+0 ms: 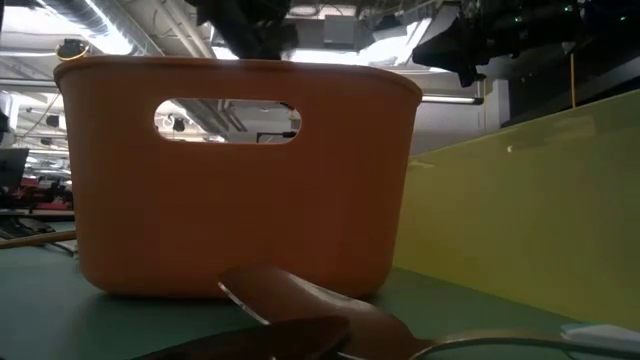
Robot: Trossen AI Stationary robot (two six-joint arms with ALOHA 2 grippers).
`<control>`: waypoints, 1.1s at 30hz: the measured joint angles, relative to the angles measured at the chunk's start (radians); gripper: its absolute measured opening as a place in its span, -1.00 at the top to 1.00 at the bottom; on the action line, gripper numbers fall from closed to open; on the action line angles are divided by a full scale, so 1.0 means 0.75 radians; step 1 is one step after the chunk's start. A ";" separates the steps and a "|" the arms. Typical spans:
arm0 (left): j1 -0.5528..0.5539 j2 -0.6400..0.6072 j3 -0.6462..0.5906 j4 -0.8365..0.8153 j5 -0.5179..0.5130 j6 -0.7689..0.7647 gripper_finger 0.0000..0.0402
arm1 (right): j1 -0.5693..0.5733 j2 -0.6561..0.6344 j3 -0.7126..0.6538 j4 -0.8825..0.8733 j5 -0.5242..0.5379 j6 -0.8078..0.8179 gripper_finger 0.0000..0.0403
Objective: Sort silverware by color (type)
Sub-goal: Put the gold spoon into the transparent bin
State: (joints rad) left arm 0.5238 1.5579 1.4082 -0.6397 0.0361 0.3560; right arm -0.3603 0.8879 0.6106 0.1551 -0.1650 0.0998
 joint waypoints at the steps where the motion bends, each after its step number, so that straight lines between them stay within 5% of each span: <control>1: 0.021 0.006 0.000 -0.016 0.001 0.014 0.39 | 0.000 0.000 0.000 -0.001 0.000 0.000 0.66; 13: 0.190 0.066 0.000 -0.174 0.021 0.098 0.39 | 0.000 0.000 0.000 -0.001 -0.001 0.000 0.66; 33: 0.213 0.365 -0.001 -0.369 0.010 0.238 0.39 | 0.000 0.000 0.000 -0.003 0.000 0.000 0.66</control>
State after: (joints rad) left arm 0.6834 1.8318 1.4075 -0.9164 0.0437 0.5343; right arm -0.3603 0.8879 0.6106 0.1525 -0.1650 0.0996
